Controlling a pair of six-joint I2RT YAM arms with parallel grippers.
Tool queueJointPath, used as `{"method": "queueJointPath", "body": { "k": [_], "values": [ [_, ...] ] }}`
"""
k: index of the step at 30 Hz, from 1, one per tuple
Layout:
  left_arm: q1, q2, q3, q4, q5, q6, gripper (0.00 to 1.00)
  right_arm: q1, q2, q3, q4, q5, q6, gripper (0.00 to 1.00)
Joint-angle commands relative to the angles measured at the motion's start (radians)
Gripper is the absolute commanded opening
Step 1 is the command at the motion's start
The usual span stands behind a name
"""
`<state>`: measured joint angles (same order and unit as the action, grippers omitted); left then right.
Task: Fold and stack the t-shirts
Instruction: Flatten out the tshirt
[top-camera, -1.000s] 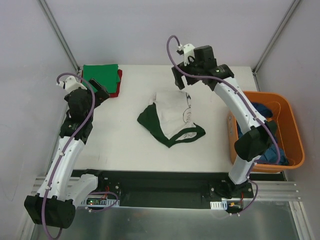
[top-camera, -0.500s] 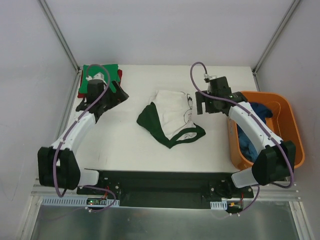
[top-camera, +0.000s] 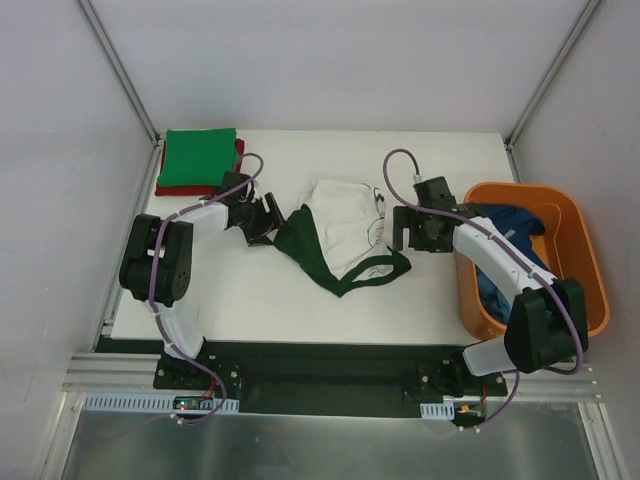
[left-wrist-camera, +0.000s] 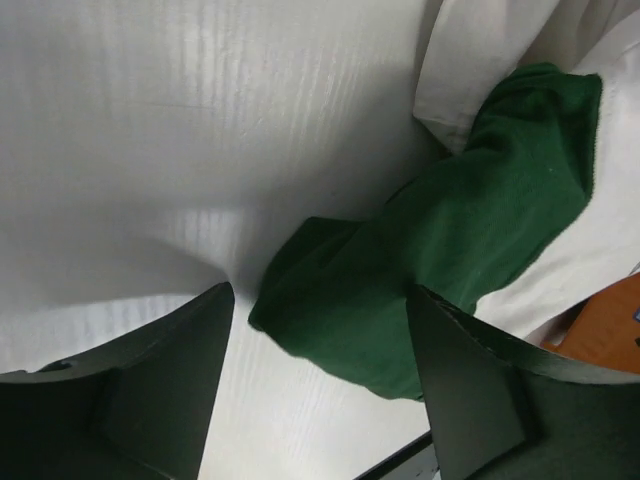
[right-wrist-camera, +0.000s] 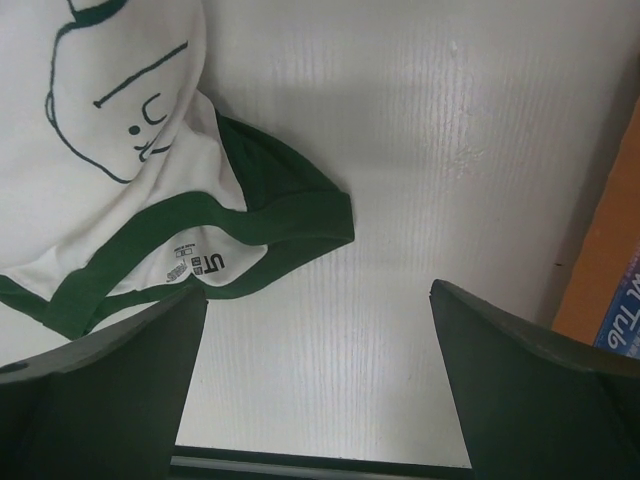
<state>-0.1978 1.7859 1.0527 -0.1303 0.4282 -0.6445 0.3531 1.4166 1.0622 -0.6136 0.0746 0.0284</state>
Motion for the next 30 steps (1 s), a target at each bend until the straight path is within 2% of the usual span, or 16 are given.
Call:
{"method": "queueJointPath", "body": {
  "k": [1,2,3,5,6,7,11,13,19,25,28,30],
  "values": [
    [-0.04,0.062,0.073,-0.008,0.046,0.003,0.65,-0.006,0.027,-0.013,0.018,0.03,0.06,0.98],
    [-0.052,0.084,0.087,-0.008,0.044,0.003,0.6,-0.008,0.03,-0.018,0.018,0.031,0.067,0.98],
    [-0.054,0.09,0.092,-0.011,0.032,0.0,0.47,-0.009,0.028,-0.022,0.021,0.031,0.071,0.99],
    [-0.054,0.096,0.096,-0.015,0.011,-0.001,0.3,-0.011,0.027,-0.034,0.025,0.025,0.082,0.99],
    [-0.054,0.095,0.096,-0.018,-0.015,0.002,0.1,-0.014,0.025,-0.039,0.026,0.022,0.085,0.99],
    [-0.054,0.081,0.095,-0.022,-0.029,0.009,0.0,-0.014,0.025,-0.042,0.026,0.014,0.088,0.97],
    [-0.054,0.003,0.055,-0.028,-0.107,0.023,0.0,-0.017,0.044,-0.051,0.032,-0.009,0.105,0.94],
    [-0.054,-0.054,0.021,-0.029,-0.147,0.028,0.0,-0.017,0.067,-0.051,0.048,-0.035,0.11,0.89],
    [-0.054,-0.146,-0.052,-0.034,-0.158,0.022,0.0,-0.014,0.177,-0.033,0.127,-0.137,0.128,0.83],
    [-0.054,-0.174,-0.074,-0.034,-0.158,0.008,0.0,0.004,0.271,-0.038,0.158,-0.142,0.139,0.78],
    [-0.054,-0.189,-0.082,-0.034,-0.17,0.006,0.0,0.029,0.3,-0.038,0.164,-0.163,0.145,0.71],
    [-0.054,-0.2,-0.083,-0.034,-0.18,0.005,0.0,0.052,0.311,-0.042,0.172,-0.188,0.154,0.6]
  ]
}}
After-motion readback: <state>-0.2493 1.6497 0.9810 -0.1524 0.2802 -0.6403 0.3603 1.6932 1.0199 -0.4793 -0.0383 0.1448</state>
